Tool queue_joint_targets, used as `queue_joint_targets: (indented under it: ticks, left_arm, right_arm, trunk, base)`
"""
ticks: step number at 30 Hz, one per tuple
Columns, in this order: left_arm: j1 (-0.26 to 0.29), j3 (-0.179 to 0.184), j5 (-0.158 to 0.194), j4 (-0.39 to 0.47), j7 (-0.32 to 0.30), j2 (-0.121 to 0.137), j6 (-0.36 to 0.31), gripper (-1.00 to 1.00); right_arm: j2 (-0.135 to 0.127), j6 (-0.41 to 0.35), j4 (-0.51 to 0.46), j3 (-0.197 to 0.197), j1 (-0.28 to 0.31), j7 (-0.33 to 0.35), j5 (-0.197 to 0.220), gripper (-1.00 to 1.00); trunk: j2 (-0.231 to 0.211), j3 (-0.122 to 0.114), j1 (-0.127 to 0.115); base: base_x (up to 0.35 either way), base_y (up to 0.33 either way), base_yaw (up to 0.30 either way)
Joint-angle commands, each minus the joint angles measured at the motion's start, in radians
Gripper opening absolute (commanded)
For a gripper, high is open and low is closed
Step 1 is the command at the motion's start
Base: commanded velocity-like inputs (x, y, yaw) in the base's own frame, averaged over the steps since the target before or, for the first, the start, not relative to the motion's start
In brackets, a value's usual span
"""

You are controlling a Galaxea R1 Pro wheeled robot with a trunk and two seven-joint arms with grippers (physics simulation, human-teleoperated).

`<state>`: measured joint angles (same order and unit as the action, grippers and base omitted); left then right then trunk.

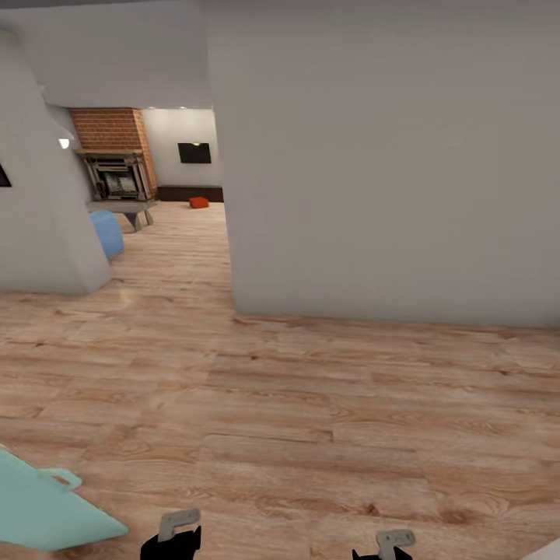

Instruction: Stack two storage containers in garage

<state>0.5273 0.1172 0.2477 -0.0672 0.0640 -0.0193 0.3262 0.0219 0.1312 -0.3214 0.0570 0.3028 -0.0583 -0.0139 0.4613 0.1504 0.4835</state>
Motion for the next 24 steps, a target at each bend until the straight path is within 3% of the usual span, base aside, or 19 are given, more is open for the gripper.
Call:
queue_joint_targets:
  ticks: [1, 24]
  left_arm:
    - [0.002, 0.009, 0.007, -0.004, 0.002, -0.001, 0.007, 1.0]
    - [0.002, 0.009, 0.007, -0.003, 0.004, -0.002, 0.005, 1.0]
  right_arm:
    - [0.0, 0.002, 0.001, 0.006, 0.001, -0.006, -0.001, 1.0]
    - [0.0, 0.002, 0.001, 0.006, 0.001, -0.006, -0.001, 1.0]
  trunk:
    - [0.002, 0.002, 0.001]
    - [0.002, 0.002, 0.001]
  base:
    - [0.327, 0.076, 0.0]
    - [0.328, 0.009, 0.0]
